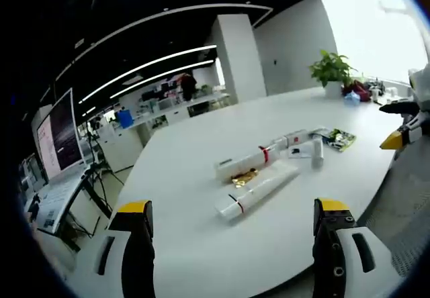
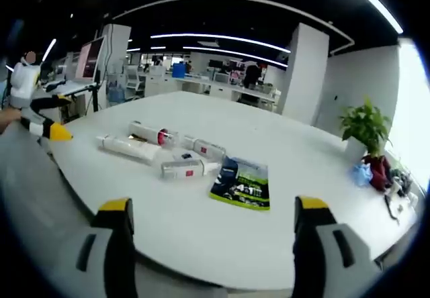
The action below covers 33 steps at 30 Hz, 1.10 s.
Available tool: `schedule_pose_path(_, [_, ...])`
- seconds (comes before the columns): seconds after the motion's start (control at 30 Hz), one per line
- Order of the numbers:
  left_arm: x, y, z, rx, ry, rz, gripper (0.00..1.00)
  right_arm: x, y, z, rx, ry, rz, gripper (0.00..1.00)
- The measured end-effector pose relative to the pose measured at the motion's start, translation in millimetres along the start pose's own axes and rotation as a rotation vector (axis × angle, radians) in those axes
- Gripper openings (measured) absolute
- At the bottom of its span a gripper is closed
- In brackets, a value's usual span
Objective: Arrange the skincare products in the storage area until every visible bottle or jar stands upright without overlapping.
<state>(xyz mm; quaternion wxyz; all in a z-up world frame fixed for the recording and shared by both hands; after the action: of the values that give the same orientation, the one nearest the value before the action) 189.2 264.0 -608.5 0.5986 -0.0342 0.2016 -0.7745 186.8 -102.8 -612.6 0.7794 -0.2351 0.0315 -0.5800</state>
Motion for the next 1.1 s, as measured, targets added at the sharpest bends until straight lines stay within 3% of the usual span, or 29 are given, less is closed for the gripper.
schedule_pose_path(1.1, [-0.7, -0.3, 1.9, 0.03, -0.043, -0.002, 0.97, -1.5, -0.6, 5.2, 0.058, 0.025, -0.001, 1.0])
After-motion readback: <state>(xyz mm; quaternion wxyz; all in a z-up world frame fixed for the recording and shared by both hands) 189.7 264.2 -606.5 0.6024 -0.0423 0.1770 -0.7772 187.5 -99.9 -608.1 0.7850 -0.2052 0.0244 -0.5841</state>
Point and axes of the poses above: the point that each gripper's makers call its tool centre point, and the gripper's own axes: y roughly forward along the fingers, x roughly to its right, z roughly out of its top, the point moved 9 cm from there along -y, roughly backward along the fingers
